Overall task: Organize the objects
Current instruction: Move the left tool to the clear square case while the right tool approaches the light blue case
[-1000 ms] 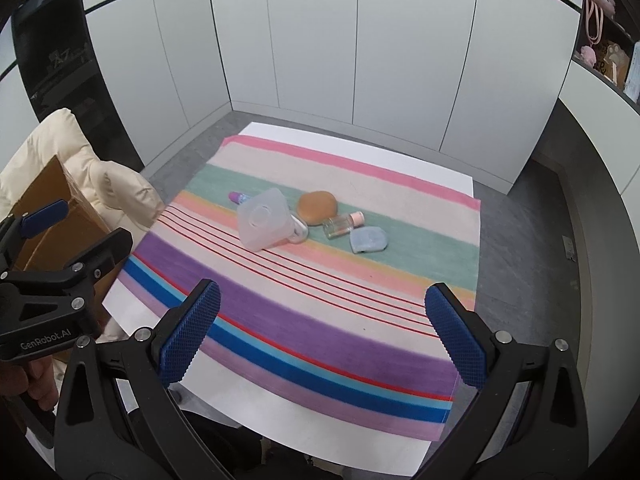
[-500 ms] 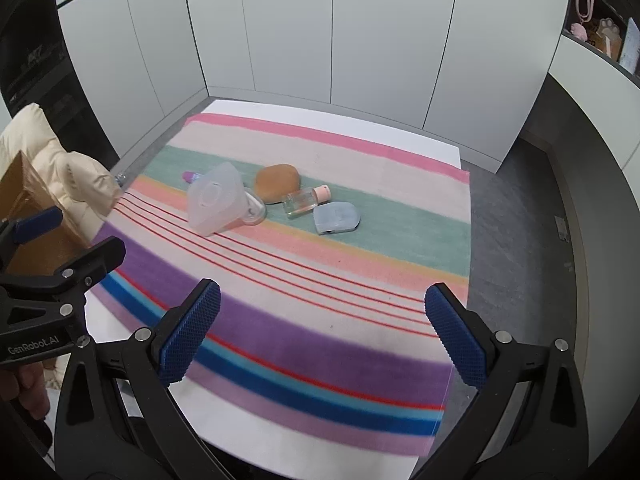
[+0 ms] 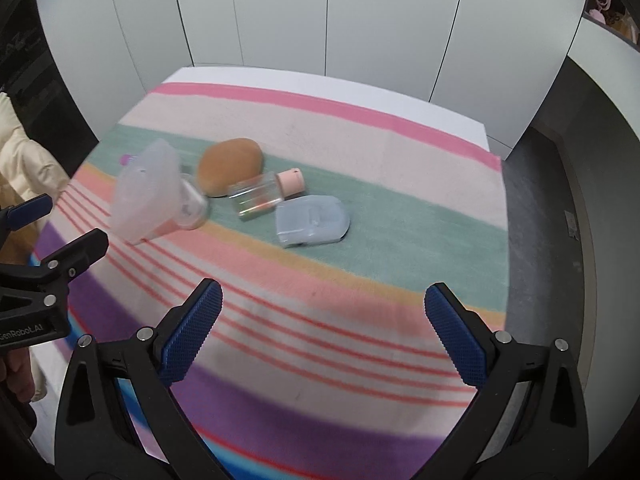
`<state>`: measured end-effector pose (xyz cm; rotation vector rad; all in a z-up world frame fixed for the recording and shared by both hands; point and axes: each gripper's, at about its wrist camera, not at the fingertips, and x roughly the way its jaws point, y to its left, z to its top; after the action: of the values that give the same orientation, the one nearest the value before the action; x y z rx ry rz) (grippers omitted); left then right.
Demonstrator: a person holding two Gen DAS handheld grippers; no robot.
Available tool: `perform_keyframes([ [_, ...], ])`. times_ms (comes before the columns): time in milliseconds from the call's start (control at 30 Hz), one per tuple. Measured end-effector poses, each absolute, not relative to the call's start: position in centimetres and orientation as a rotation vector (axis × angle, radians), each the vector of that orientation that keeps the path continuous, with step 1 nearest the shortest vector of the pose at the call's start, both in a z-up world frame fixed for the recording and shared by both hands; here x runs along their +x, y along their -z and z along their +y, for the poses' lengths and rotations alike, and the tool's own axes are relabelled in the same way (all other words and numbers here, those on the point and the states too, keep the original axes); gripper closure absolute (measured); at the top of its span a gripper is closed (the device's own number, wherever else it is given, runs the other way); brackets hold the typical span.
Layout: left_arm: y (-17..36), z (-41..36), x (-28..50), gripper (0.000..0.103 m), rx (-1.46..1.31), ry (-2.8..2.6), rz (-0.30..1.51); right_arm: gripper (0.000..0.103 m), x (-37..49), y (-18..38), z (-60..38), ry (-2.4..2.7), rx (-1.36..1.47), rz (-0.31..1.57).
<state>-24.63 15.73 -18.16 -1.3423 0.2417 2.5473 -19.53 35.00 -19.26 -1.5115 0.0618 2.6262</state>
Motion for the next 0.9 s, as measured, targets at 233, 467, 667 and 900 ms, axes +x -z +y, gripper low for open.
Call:
perform_keyframes([
  [233,19.4,17.5,-26.7,0.000,-1.348,-2.570,0.138,0.000,-22.6,22.6,36.1,-2.609,-1.547,0.089],
  [467,20.9,17.6,-29.1,0.000,-1.459,-2.575,0.051,0.002,-24.7,24.1,36.2,-2.611,-1.554,0.084],
  [667,21.1,17.6,-29.3,0.012,-1.467,-2.579,-0.006,0.033,-25.4,23.9,35.7,-2.655,-1.536,0.057],
  [900,19.6,18.6,-28.0,0.061,-1.420,-2.586,0.130,0.043,-25.1,23.3,35.2,-2.660,-1.570,0.056],
])
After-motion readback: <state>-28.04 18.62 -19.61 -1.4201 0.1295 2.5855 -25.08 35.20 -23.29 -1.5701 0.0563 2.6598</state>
